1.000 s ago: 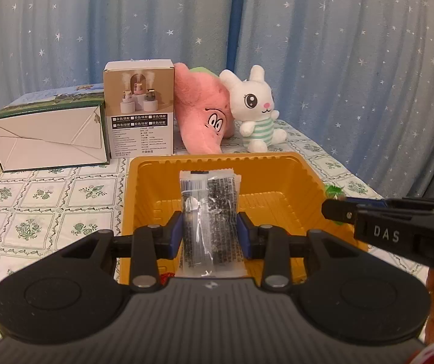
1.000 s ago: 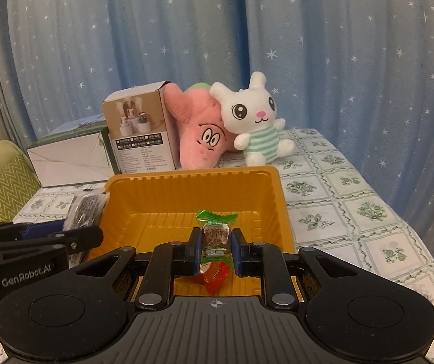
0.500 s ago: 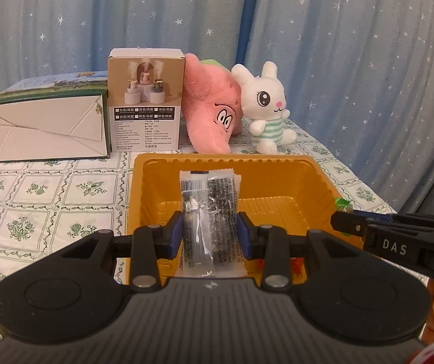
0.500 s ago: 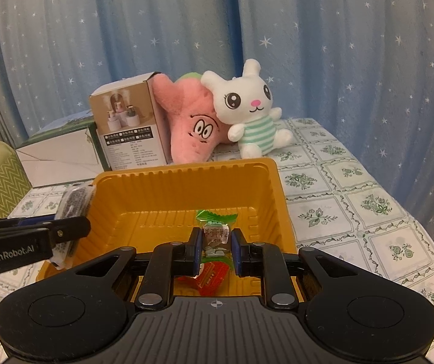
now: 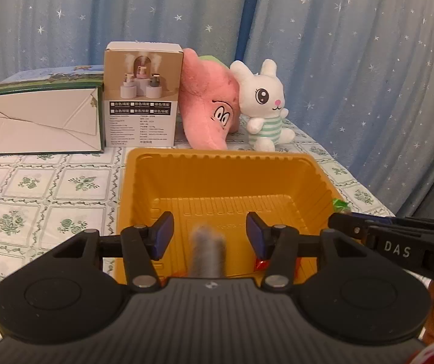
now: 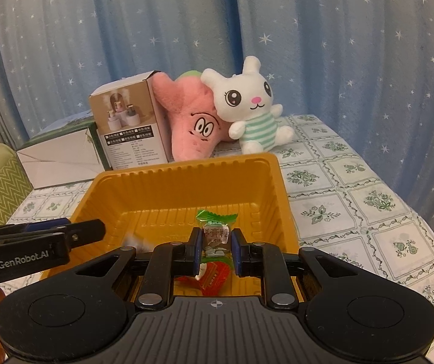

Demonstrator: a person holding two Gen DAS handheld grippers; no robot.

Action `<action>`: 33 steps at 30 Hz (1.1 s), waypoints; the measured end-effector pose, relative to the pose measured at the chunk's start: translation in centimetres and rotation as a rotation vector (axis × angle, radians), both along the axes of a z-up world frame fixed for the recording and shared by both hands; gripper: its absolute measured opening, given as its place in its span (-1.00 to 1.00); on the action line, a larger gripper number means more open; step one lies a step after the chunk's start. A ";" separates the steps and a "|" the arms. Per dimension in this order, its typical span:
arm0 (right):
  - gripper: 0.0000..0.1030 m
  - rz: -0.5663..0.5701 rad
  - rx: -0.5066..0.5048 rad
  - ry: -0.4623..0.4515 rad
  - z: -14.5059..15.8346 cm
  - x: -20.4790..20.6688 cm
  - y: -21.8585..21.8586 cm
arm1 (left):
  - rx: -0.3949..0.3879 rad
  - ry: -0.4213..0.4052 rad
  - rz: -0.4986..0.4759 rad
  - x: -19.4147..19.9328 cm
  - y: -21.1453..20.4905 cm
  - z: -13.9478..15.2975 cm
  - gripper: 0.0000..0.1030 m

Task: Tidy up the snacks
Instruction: 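Open both grippers to release the snacks into the tray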

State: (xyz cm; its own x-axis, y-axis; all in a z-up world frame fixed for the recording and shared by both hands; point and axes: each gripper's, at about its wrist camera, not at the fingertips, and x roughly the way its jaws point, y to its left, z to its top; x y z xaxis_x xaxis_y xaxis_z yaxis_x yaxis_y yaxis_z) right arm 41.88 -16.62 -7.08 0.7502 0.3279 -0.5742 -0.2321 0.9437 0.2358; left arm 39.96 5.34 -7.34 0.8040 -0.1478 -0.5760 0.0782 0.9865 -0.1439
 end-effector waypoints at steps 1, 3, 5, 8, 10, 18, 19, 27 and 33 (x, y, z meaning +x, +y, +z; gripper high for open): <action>-0.60 -0.001 0.002 0.001 0.0 0.0 -0.1 | 0.002 0.000 0.004 0.0 0.1 0.0 -0.06; -0.60 -0.005 0.018 0.009 -0.1 0.1 -0.3 | 0.008 0.003 0.009 0.0 0.1 0.1 -0.06; -0.60 -0.011 0.032 0.020 -0.1 0.3 -0.5 | 0.014 0.003 0.010 -0.1 0.1 0.1 -0.06; -0.60 -0.014 0.038 0.019 -0.1 0.4 -0.6 | 0.017 0.003 0.007 -0.2 0.1 0.2 -0.04; -0.60 -0.017 0.043 0.017 -0.1 0.4 -0.7 | 0.014 0.003 0.007 -0.3 0.1 0.2 -0.03; -0.60 -0.028 0.074 0.011 0.2 0.5 -0.9 | 0.016 0.002 0.004 -0.4 0.0 0.3 0.10; -0.58 -0.033 0.087 0.015 0.2 0.5 -1.1 | 0.016 0.003 0.006 -0.5 0.0 0.2 0.14; -0.06 -0.082 0.170 0.006 0.8 0.6 -2.7 | 0.016 -0.001 0.008 -0.6 0.1 0.4 0.21; -0.06 -0.077 0.167 -0.002 1.0 0.5 -2.7 | 0.024 -0.002 0.000 -0.8 -0.2 0.4 0.24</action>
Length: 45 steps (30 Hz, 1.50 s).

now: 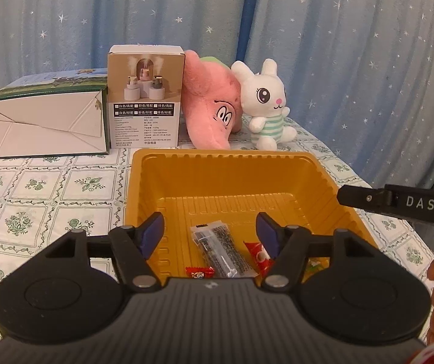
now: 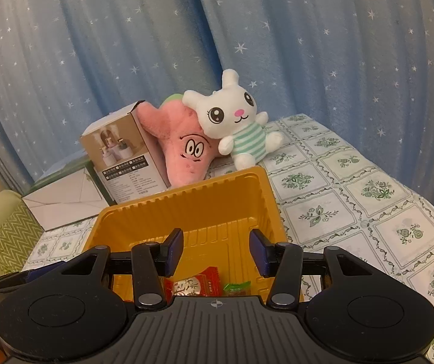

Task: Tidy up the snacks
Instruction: 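Open both grippers to release the snacks into the tray, then move both tools back to the snack pile in front of the tray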

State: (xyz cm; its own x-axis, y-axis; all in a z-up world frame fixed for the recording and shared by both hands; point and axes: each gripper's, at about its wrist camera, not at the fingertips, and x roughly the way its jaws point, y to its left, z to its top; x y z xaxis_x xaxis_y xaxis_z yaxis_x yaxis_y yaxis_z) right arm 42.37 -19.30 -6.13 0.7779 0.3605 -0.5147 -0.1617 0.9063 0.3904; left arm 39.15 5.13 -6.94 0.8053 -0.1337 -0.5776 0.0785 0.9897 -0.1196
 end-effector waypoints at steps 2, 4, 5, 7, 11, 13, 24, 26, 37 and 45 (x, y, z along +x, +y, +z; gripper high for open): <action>-0.06 -0.003 -0.005 -0.007 0.1 -0.1 -0.1 | 0.008 -0.005 0.004 -0.2 0.0 0.0 0.27; -0.06 -0.013 -0.010 -0.015 0.2 -0.3 -0.2 | 0.019 -0.011 0.007 -0.6 0.0 0.1 0.29; -0.06 -0.017 -0.011 -0.017 0.2 -0.4 -0.3 | 0.023 -0.013 0.009 -0.7 0.0 0.2 0.30; -0.06 -0.027 -0.013 -0.020 0.3 -0.6 -0.5 | 0.027 -0.020 0.015 -1.1 0.0 0.3 0.31; -0.06 -0.043 -0.033 -0.036 0.5 -1.3 -0.9 | 0.031 -0.039 0.023 -2.1 -0.1 0.7 0.38; -0.06 -0.052 -0.047 -0.044 0.6 -1.8 -1.2 | 0.036 -0.047 0.028 -2.7 -0.2 0.8 0.40; -0.05 -0.087 -0.060 -0.037 0.9 -5.4 -2.8 | 0.040 -0.063 0.004 -8.6 -1.2 1.2 0.65; -0.04 -0.088 -0.060 -0.037 1.1 -6.5 -2.9 | 0.034 -0.063 0.003 -9.8 -1.5 1.2 0.66; 0.09 -0.072 -0.109 -0.022 0.1 -13.2 -4.4 | 0.002 -0.033 -0.016 -17.7 -1.9 -0.5 0.70; 0.09 -0.065 -0.110 0.058 -2.1 -19.1 -5.4 | 0.006 0.020 -0.009 -22.5 -1.4 -2.2 0.70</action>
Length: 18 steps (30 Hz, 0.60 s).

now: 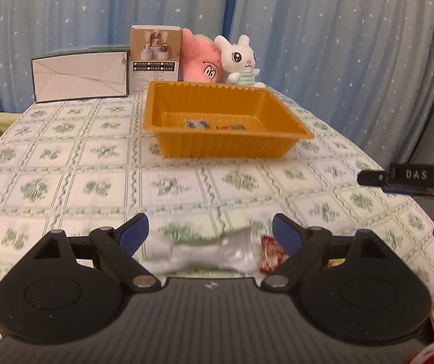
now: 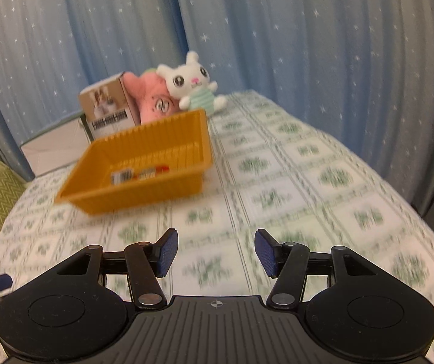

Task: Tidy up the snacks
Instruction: 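Move both tools back to the snack pile in front of the tray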

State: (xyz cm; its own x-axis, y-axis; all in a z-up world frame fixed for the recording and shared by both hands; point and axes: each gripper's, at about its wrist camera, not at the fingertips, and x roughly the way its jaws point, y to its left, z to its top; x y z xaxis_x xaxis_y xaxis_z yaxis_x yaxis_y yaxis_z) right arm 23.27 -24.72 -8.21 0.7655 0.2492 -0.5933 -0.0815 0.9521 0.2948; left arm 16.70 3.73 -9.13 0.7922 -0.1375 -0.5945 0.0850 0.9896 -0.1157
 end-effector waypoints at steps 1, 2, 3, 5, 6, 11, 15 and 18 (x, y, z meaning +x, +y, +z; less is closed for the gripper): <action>0.10 -0.002 0.003 0.011 -0.3 -0.7 -0.1 | 0.003 0.000 -0.001 -0.5 -0.1 -0.1 0.70; 0.10 -0.003 0.007 0.022 -0.5 -1.3 -0.2 | 0.004 0.000 0.000 -1.0 -0.2 -0.1 0.70; 0.10 -0.001 0.011 0.032 -0.7 -2.0 -0.2 | 0.003 0.005 0.001 -1.5 -0.2 -0.2 0.70; 0.10 0.003 0.015 0.052 -1.2 -3.1 -0.3 | -0.003 0.014 -0.006 -2.2 -0.5 -0.5 0.70; 0.10 0.006 0.016 0.061 -1.4 -3.5 -0.2 | -0.004 0.019 -0.012 -2.6 -0.6 -0.6 0.70; 0.10 0.016 0.017 0.086 -2.0 -4.7 -0.2 | 0.029 0.016 -0.095 -3.5 -2.1 -0.8 0.69; 0.10 0.007 0.024 0.088 -2.1 -4.8 -0.6 | 0.093 -0.001 -0.238 -3.4 -4.4 -1.0 0.62; 0.10 0.004 0.033 0.102 -2.4 -4.5 -0.9 | 0.139 0.009 -0.351 -2.8 -6.1 -1.5 0.49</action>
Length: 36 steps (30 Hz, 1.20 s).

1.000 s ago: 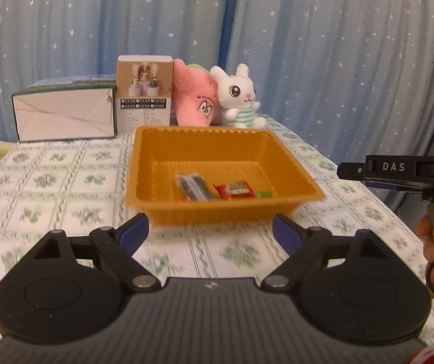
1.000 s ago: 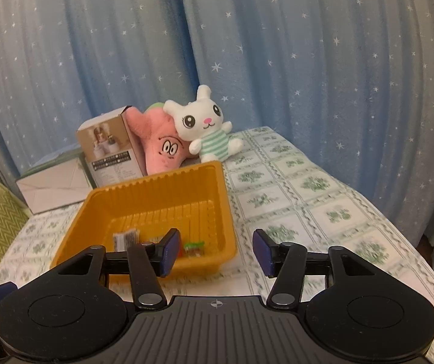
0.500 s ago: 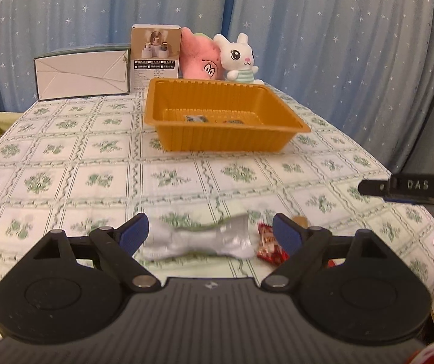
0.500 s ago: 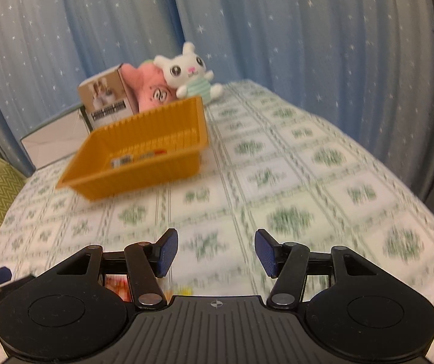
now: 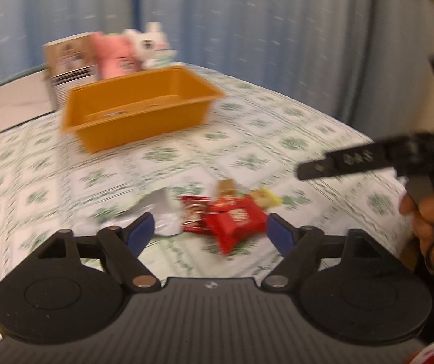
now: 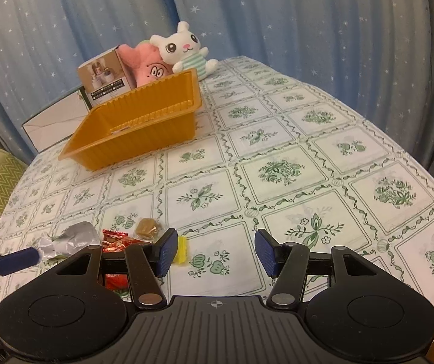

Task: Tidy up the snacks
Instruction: 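Move both tools back to the snack pile in front of the tray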

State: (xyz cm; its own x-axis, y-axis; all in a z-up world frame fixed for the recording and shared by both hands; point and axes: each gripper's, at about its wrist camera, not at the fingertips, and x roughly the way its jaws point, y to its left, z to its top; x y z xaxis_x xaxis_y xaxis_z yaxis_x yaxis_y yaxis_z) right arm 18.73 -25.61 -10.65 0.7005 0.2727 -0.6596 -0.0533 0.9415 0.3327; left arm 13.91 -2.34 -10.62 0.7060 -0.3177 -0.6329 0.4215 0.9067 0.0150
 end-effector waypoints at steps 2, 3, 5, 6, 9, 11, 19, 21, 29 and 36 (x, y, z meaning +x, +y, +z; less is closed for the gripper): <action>0.10 -0.006 -0.003 0.003 -0.1 0.2 -0.2 | 0.037 0.006 -0.059 0.5 -1.0 -0.5 0.33; 0.10 -0.014 -0.005 0.003 -0.1 0.2 -0.4 | 0.053 0.003 -0.084 0.8 -1.3 -0.7 0.25; 0.10 -0.029 -0.003 0.007 -0.3 0.2 -0.8 | 0.084 0.008 -0.130 1.4 -2.0 -1.2 -0.07; 0.10 -0.038 0.001 0.013 -0.4 0.2 -1.1 | 0.088 0.013 -0.157 1.7 -2.3 -1.3 -0.13; 0.10 -0.059 0.006 0.022 -0.6 0.4 -1.7 | 0.092 0.034 -0.236 2.5 -2.9 -1.6 -0.15; 0.10 -0.069 0.005 0.026 -0.7 0.4 -2.0 | 0.104 0.053 -0.274 3.2 -3.3 -1.9 -0.15; 0.10 -0.080 0.010 0.038 -0.9 0.5 -2.4 | 0.160 0.058 -0.307 5.0 -3.7 -2.6 -0.09; 0.10 -0.082 0.012 0.041 -1.0 0.5 -2.4 | 0.179 0.065 -0.312 5.2 -3.8 -2.8 -0.09; 0.10 -0.075 0.007 0.044 -1.0 0.5 -2.2 | 0.127 0.122 -0.291 4.2 -3.7 -2.5 -0.11; 0.10 -0.072 0.000 0.046 -1.0 0.5 -2.0 | 0.132 0.116 -0.236 3.9 -4.4 -3.0 -0.26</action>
